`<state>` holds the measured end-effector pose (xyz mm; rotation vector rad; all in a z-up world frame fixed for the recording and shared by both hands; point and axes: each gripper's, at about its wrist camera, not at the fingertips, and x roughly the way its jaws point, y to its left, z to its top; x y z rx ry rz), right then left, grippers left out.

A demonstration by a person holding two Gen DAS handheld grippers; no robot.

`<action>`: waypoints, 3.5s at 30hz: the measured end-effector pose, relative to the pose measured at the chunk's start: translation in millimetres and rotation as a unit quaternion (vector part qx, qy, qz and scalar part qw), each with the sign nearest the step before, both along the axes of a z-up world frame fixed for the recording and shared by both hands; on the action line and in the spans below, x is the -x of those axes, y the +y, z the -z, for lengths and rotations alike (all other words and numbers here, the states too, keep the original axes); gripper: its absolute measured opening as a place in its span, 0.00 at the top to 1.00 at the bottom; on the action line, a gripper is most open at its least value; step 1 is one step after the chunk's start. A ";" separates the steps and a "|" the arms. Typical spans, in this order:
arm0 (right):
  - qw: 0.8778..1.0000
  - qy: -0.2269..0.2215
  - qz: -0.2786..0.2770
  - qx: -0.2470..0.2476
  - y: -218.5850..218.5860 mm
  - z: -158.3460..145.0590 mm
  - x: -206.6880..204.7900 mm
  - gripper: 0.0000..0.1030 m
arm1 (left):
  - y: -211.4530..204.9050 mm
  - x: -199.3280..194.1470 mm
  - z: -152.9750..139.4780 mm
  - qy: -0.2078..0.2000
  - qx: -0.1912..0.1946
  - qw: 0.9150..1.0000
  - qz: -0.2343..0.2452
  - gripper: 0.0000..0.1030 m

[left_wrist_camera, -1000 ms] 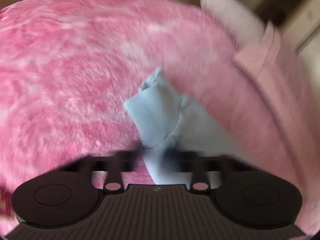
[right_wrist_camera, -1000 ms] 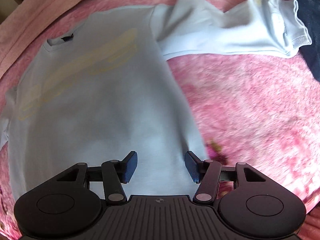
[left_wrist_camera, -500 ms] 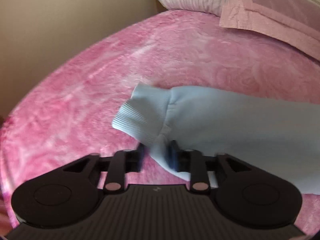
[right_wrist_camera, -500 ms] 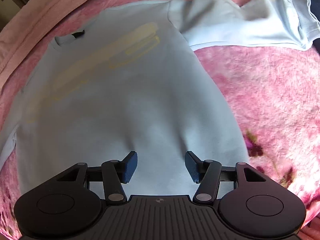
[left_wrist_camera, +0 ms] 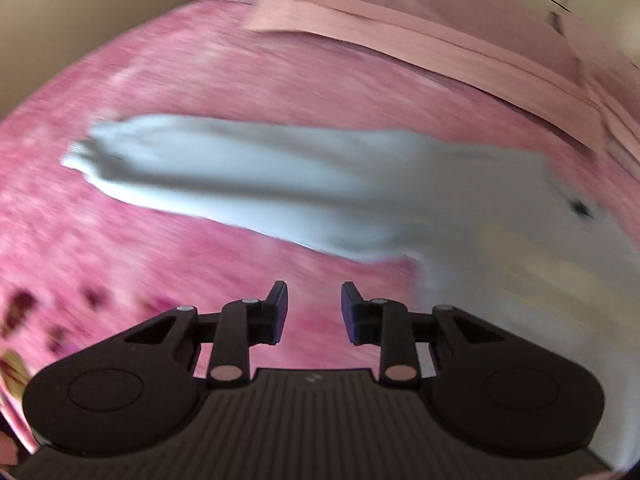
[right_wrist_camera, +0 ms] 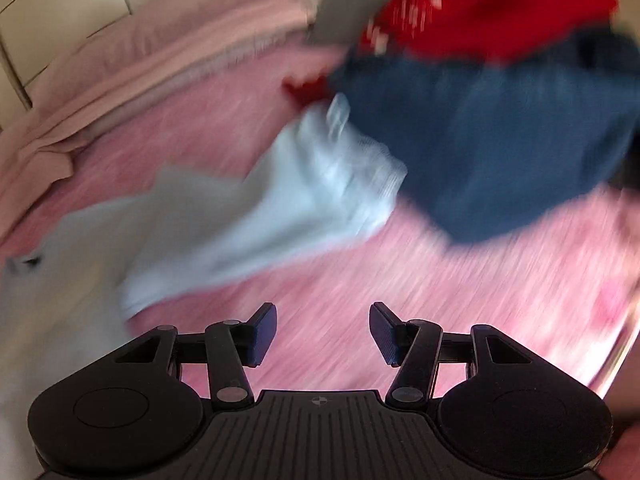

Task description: Fold clothes

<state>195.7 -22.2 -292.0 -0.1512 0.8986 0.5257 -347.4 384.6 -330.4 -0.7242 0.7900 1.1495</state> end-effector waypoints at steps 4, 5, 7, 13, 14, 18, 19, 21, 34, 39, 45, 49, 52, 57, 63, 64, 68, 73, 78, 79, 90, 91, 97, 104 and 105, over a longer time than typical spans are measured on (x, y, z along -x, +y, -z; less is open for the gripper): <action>0.994 -0.074 -0.076 -0.002 -0.7 -16.1 -33.4 0.60 | -24.3 -46.8 3.2 -0.012 0.020 0.999 0.032 0.75; 0.995 -0.067 -0.073 -0.007 -2.1 -13.8 -48.1 0.64 | -29.4 -58.6 3.6 -0.013 0.024 0.999 0.040 0.75; 0.996 -0.055 -0.067 -0.019 -5.0 -9.3 -77.6 0.68 | -34.9 -76.3 4.9 -0.009 0.026 0.998 0.057 0.75; 0.993 -0.054 0.104 0.010 -39.9 10.5 -208.3 1.00 | -40.5 -111.5 6.3 0.013 0.025 0.996 0.088 0.75; 0.991 -0.039 0.128 0.013 -42.5 14.0 -228.6 1.00 | -39.4 -114.4 7.3 0.015 0.026 0.996 0.090 0.75; 0.990 0.013 0.140 -0.008 -49.7 19.2 -254.5 1.00 | -42.3 -130.4 10.3 0.018 0.030 0.995 0.093 0.75; 0.992 0.004 0.125 -0.004 -48.8 17.0 -244.3 1.00 | -43.5 -134.4 11.3 0.019 0.033 0.995 0.094 0.75; 0.995 -0.012 0.097 -0.001 -48.5 12.1 -222.2 0.98 | -46.1 -140.9 11.2 0.018 0.037 0.994 0.099 0.75; 0.965 0.097 0.147 -0.195 -48.6 80.5 -153.9 0.38 | -53.7 -150.9 10.5 0.044 0.033 0.992 0.110 0.75; 0.981 0.064 0.058 -0.172 -24.9 48.2 -147.1 0.94 | -58.5 -147.6 12.6 0.045 0.036 0.993 0.103 0.75; 0.987 -0.075 0.085 -0.119 -45.4 -13.2 -82.5 0.94 | -64.0 -142.2 20.5 0.041 0.050 0.994 0.086 0.75; 0.981 -0.022 0.184 -0.055 -66.4 38.8 -93.3 0.94 | -71.6 -140.9 27.0 0.036 0.064 0.993 0.089 0.75; 0.978 -0.005 0.199 -0.061 -76.7 72.5 -101.1 0.93 | -76.1 -136.9 28.2 0.046 0.062 0.992 0.097 0.75; 0.977 0.027 0.209 -0.035 -89.6 54.8 -97.7 0.61 | -75.4 -115.8 27.8 0.061 0.062 0.993 0.076 0.75; 0.983 -0.121 0.138 0.018 -67.8 -0.6 -37.9 0.48 | -73.3 -101.1 25.8 0.055 0.061 0.995 0.060 0.75; 0.988 -0.124 0.097 0.006 -53.8 -0.8 -31.6 0.49 | -72.6 -101.1 26.7 0.052 0.061 0.995 0.062 0.75; 0.995 -0.093 0.017 -0.022 -24.1 37.0 -40.5 0.49 | -66.9 -103.5 33.3 0.044 0.046 0.995 0.081 0.75; 0.997 -0.003 0.075 0.012 -2.7 67.0 -103.5 0.50 | -48.7 -88.9 39.3 0.046 0.028 0.993 0.106 0.75; 0.998 -0.016 -0.043 -0.033 6.0 6.5 -15.5 0.50 | -46.5 -57.8 32.7 0.031 0.011 0.990 0.137 0.75; 0.996 -0.008 -0.081 -0.031 15.5 2.8 6.2 0.50 | -49.5 -52.6 33.8 0.033 0.011 0.988 0.149 0.75; 0.969 0.032 -0.220 0.104 36.0 63.3 259.1 0.50 | -110.9 17.4 48.1 0.079 0.017 0.957 0.278 0.76; 0.971 0.030 -0.211 0.109 27.5 61.9 269.4 0.50 | -115.7 27.4 47.7 0.083 0.024 0.956 0.280 0.76; 0.971 0.109 -0.153 0.147 -2.3 37.2 300.2 0.50 | -123.5 63.1 18.3 0.082 0.102 0.964 0.233 0.88; 0.984 0.143 -0.093 0.043 -7.9 -56.4 311.4 0.49 | -138.7 58.4 -89.7 0.061 0.046 0.960 0.269 0.80; 0.986 0.138 -0.090 0.023 -8.1 -74.0 315.8 0.47 | -139.2 56.7 -106.8 0.057 0.036 0.960 0.270 0.79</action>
